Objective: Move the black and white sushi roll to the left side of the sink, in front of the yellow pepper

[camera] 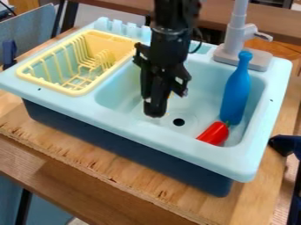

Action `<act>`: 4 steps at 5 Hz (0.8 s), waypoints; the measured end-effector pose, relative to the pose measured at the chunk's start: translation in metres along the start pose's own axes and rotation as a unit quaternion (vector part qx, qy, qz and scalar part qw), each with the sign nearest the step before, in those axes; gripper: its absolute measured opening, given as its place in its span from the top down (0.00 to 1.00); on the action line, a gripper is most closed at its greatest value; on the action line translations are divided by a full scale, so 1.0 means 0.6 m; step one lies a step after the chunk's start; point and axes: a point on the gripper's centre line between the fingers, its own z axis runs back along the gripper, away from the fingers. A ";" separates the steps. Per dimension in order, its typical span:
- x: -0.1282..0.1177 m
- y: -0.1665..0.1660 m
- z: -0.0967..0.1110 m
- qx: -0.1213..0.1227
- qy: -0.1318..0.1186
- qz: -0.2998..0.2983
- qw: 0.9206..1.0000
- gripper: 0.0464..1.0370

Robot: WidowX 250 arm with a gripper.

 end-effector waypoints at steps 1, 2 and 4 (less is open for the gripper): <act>-0.005 0.012 -0.011 -0.001 0.000 0.009 1.000 0.83; -0.015 0.017 -0.027 0.011 0.006 0.011 1.000 0.83; -0.048 0.028 -0.027 0.003 0.001 0.013 1.000 0.48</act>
